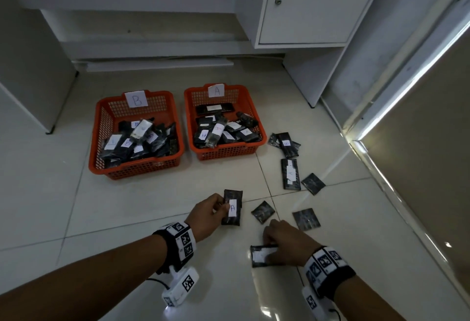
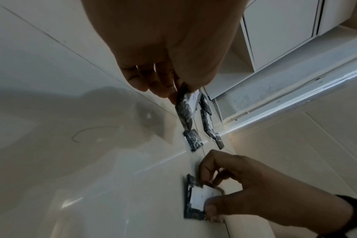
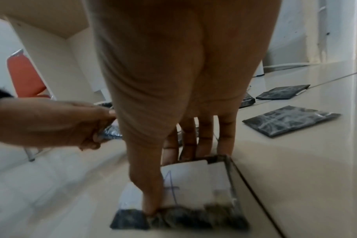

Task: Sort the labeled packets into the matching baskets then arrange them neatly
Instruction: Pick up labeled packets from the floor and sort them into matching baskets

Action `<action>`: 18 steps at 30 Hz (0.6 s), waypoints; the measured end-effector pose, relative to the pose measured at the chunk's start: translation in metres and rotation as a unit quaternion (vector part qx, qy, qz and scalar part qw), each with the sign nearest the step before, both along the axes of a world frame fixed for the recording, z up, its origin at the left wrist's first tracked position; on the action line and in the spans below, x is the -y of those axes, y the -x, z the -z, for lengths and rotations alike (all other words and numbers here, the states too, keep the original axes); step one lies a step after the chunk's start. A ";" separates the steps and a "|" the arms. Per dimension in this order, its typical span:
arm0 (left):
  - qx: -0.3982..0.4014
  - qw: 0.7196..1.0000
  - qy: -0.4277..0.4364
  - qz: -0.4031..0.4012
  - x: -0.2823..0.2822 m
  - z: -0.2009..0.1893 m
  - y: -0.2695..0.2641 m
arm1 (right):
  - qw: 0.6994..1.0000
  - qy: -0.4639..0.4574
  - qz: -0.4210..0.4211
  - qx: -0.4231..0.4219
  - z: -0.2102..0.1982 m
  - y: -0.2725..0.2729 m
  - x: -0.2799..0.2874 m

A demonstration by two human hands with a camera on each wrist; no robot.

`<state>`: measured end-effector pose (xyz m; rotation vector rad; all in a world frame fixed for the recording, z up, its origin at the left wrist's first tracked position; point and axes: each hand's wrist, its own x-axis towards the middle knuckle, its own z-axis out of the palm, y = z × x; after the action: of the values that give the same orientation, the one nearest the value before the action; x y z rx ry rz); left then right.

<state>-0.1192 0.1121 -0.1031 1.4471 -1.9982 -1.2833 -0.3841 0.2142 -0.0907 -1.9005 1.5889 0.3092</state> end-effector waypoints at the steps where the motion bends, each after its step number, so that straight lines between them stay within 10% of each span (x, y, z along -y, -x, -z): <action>1: 0.003 1.000 -0.002 0.000 0.000 0.001 -0.001 | 1.000 0.000 0.015 0.011 -0.004 -0.002 0.001; 18: -0.091 0.988 0.038 -0.121 0.038 -0.042 -0.037 | 0.817 0.138 0.333 0.451 -0.086 -0.034 0.062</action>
<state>-0.0827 0.0740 -0.0612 1.4306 -1.6769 -1.1761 -0.3502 0.1520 -0.0044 -1.1886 1.4852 -1.0247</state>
